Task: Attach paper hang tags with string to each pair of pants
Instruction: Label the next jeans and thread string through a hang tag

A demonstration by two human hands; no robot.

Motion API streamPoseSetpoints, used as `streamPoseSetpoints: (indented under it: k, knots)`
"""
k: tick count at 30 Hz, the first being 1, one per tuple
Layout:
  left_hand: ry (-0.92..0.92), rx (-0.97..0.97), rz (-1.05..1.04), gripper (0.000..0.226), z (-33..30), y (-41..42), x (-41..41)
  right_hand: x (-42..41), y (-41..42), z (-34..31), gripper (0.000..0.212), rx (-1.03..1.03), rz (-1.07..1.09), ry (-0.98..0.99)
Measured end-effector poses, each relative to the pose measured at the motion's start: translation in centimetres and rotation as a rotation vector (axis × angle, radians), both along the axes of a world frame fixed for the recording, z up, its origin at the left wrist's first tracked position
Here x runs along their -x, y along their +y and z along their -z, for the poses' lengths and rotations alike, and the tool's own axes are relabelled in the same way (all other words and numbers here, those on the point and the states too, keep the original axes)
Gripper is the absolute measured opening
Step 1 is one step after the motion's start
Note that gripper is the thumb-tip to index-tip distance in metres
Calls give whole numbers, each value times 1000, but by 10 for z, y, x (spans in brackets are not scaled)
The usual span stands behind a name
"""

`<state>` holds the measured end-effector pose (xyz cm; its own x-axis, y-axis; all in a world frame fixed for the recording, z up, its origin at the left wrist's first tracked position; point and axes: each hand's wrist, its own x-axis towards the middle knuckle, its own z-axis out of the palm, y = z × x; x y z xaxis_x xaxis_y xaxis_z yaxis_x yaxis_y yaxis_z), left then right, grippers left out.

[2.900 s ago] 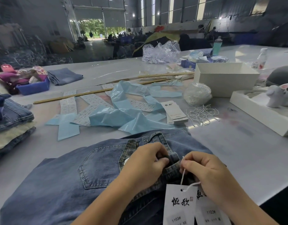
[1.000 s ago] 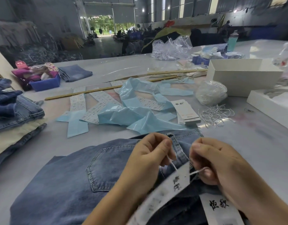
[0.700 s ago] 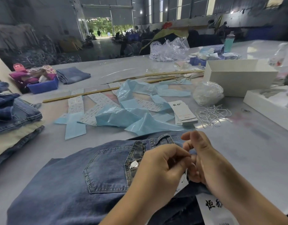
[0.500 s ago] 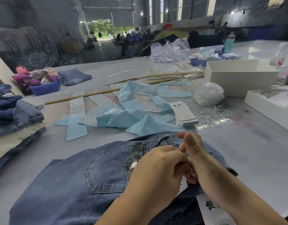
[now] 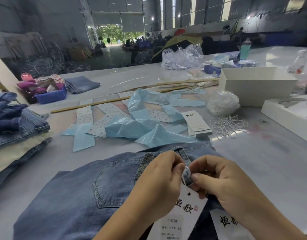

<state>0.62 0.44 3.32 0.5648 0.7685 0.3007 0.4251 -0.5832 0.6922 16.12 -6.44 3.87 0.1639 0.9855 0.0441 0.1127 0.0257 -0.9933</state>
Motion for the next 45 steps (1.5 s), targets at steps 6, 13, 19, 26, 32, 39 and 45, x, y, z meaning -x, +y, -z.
streamPoseSetpoints:
  k: [6, 13, 19, 26, 32, 39, 45]
  knots:
    - [-15, 62, 1, 18, -5, 0, 0, 4, 3, 1, 19, -39, -2, -90]
    - [-154, 178, -16, 16, 0, 2, 6, 6, 3, 2, 26, -82, 79, -36]
    - [-300, 332, 19, 23, -8, 5, 9, 12, 2, -1, 33, -149, 31, -28]
    - [-456, 414, 64, 26, -4, 3, 9, 14, 6, 0, 14, -185, -40, 60]
    - [-573, 436, -3, 20, -2, 1, 8, 14, 6, 2, 18, -234, -18, 88]
    - [-521, 420, 30, 17, -2, -2, 7, 20, 11, -2, 10, -302, 53, 38]
    - [-556, 414, 5, 20, -2, -2, 10, 19, 12, 1, 13, -304, 30, 91]
